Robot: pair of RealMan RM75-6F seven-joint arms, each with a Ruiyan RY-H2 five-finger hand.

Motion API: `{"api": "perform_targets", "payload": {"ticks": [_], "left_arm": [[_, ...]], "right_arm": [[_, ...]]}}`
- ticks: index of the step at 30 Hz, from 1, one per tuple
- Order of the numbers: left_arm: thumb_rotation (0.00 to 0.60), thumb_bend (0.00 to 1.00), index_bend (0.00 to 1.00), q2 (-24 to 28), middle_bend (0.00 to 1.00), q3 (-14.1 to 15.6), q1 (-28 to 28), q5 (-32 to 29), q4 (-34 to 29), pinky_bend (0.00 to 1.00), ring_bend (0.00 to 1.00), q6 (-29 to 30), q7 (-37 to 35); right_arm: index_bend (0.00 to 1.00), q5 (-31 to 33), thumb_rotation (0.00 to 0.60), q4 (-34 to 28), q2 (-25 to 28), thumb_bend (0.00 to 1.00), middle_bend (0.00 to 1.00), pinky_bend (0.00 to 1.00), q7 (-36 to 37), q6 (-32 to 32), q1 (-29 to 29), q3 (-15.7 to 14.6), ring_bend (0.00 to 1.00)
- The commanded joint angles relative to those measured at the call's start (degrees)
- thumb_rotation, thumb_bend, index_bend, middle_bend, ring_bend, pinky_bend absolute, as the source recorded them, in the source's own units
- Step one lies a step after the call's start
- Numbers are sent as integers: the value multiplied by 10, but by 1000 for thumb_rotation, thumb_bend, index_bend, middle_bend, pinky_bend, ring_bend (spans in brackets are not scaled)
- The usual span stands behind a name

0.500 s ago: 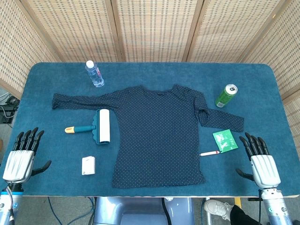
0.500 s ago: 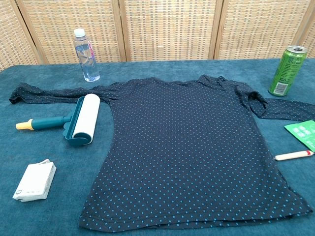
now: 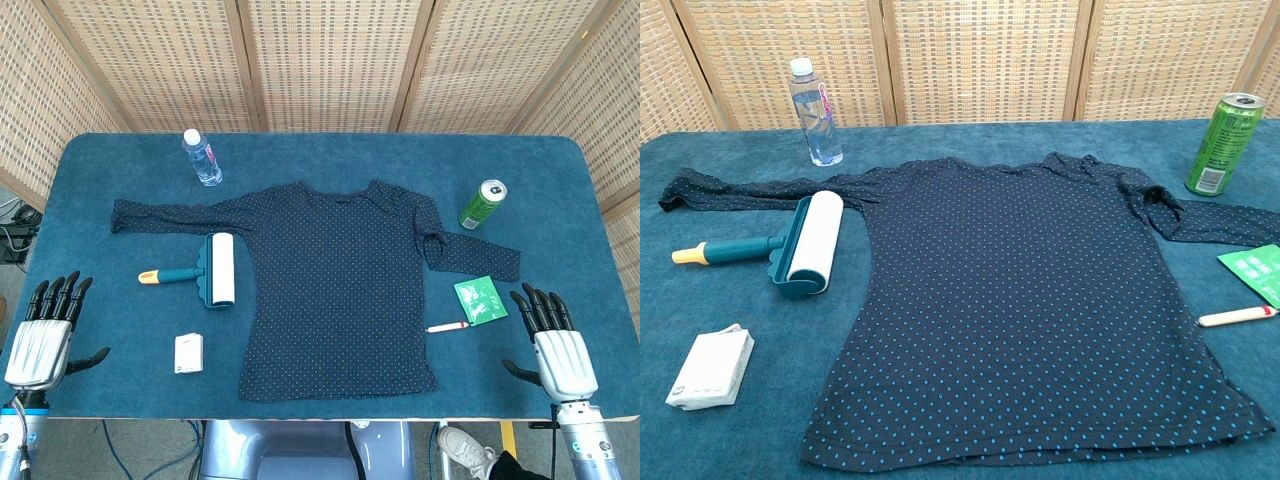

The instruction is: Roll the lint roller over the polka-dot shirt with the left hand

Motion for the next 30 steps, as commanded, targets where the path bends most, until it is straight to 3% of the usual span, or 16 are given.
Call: {"api": "perform_targets", "payload": {"ticks": [1,20,25,27,29,30], "left_arm": [[600,2,0,-1,0,0,0,-1,0,0,0,-1,4],[600,2,0,-2,0,-2,-1,-2,-5,22,0,2,12],[600,2,0,-5,0,-19,-12,-8,-3,167,22,1,9],[600,4,0,-6,23,-27,-19,-13,-1,315,144,-3,15],[600,9,0,-10,131,-42,-35,-24,2,448,288,-19,20],[600,11,0,-8,237,-49,-46,-35,3,507,365,-36,25]], "right_arm": [[0,0,600,0,0,18,0,0,-1,2,-1,0,0],[0,-5,600,-4,3,15,0,0,3,3,-3,-3,0],[0,1,600,-5,5,14,0,0,7,0,-3,-1,0],[0,2,600,-5,5,14,0,0,8,0,-2,0,0],[0,3,600,-4,4,14,0,0,9,-1,-2,1,0],[0,4,600,-4,4,14,0,0,10,0,-2,2,0]]}}
